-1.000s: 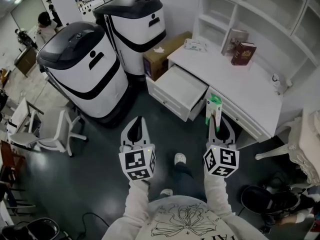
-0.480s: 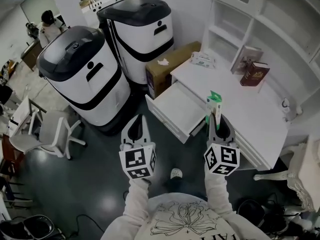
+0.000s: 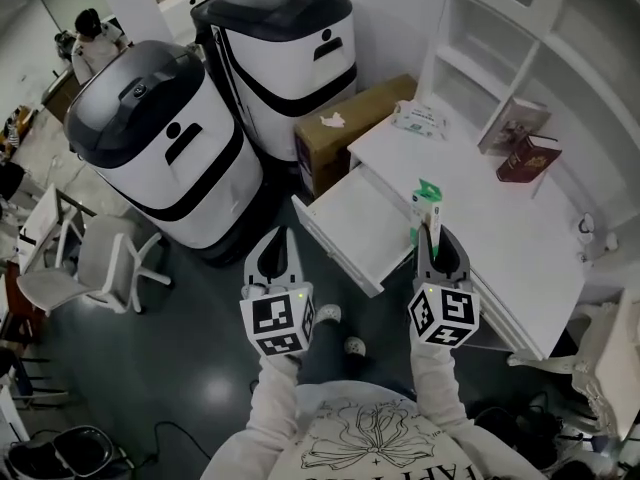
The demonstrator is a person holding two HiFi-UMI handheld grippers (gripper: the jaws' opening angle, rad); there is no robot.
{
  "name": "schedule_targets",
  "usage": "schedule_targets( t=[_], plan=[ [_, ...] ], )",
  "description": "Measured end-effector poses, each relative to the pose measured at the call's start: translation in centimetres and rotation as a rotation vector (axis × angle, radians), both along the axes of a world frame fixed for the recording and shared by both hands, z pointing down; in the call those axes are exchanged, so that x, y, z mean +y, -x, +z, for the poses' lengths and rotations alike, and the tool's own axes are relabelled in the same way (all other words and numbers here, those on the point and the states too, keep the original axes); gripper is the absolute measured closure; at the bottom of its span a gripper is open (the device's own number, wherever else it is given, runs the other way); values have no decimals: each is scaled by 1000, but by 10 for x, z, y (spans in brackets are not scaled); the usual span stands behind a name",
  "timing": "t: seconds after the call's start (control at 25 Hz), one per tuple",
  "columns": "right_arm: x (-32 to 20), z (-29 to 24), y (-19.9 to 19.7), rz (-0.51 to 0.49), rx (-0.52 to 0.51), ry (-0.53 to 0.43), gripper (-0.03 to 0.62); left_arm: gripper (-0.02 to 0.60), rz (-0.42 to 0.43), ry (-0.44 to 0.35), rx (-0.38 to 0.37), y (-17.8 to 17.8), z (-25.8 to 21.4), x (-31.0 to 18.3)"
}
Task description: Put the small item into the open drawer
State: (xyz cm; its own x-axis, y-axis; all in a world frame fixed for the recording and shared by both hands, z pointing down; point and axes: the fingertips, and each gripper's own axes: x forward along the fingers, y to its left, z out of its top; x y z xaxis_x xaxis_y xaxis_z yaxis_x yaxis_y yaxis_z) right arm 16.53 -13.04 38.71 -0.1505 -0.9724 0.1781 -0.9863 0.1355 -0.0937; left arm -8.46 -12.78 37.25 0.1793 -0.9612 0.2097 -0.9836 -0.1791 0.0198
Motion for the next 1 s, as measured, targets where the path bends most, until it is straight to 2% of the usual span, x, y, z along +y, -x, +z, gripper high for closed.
schedule_targets(
  t=[0.32,0.56,1.0],
  plan=[
    [-80,35,13,1,15,76,502,575,43,62,17,5,29,-88],
    [-128,68,22,4,20,152,502,575,95,111,-6,-1,52,-142],
    [-163,152,39,-36,57,316,502,575,165,219,-3,-13,114,-186]
  ],
)
